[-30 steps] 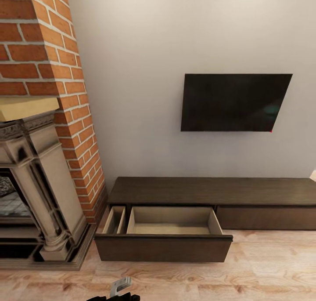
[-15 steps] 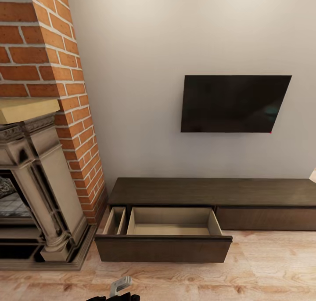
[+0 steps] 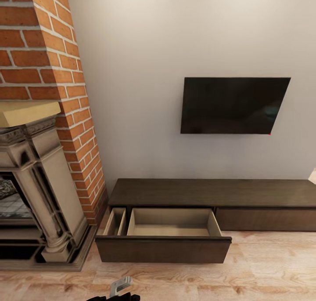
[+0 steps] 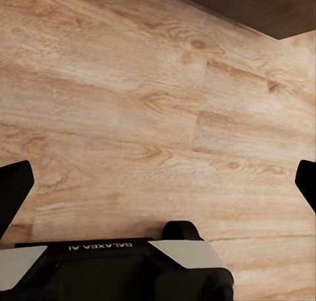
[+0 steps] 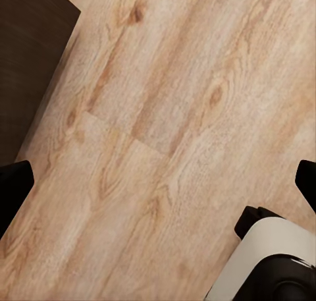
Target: Place each of the two pumpkins and all three candles from the living room inside a cabinet in the living room (use any cabinet), then make sure every cabinet is closed, and position the cauldron so it is next to a table in the living room.
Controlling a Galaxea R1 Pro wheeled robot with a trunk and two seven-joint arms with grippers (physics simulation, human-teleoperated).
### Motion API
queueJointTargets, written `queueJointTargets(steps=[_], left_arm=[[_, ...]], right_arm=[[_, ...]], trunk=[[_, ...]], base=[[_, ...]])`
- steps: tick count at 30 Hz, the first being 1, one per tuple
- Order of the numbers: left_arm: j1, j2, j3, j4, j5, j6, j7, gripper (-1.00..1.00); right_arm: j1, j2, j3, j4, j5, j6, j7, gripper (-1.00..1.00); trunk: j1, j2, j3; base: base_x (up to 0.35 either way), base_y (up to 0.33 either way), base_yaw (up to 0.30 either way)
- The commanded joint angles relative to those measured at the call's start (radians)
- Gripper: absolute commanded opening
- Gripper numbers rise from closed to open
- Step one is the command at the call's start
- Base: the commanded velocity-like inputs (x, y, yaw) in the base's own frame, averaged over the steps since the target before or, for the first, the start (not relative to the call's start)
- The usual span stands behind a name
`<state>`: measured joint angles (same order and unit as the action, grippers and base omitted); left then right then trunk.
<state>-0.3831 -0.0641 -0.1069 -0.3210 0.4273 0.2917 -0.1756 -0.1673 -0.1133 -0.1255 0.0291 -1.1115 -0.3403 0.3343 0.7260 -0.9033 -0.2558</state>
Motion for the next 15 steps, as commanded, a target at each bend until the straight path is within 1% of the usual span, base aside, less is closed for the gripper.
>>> queueJointTargets(steps=[1, 9, 15], left_arm=[[0.000, 0.000, -0.003, -0.001, 0.005, 0.004, 0.000, 1.00], [0.000, 0.000, -0.004, -0.001, 0.005, 0.004, 0.000, 1.00], [0.000, 0.001, -0.002, -0.001, 0.005, 0.004, -0.002, 1.00]], right_arm=[[-0.001, 0.000, -0.008, 0.003, 0.001, -0.002, 0.008, 1.00], [-0.001, 0.000, -0.008, 0.003, 0.001, -0.002, 0.008, 1.00], [-0.001, 0.000, -0.008, 0.003, 0.001, -0.002, 0.008, 1.00]], trunk=[[-0.004, 0.006, 0.002], [-0.034, 0.062, 0.027], [-0.034, 0.062, 0.027]], base=[[0.000, 0.000, 0.000], [0.000, 0.000, 0.000], [0.000, 0.000, 0.000]])
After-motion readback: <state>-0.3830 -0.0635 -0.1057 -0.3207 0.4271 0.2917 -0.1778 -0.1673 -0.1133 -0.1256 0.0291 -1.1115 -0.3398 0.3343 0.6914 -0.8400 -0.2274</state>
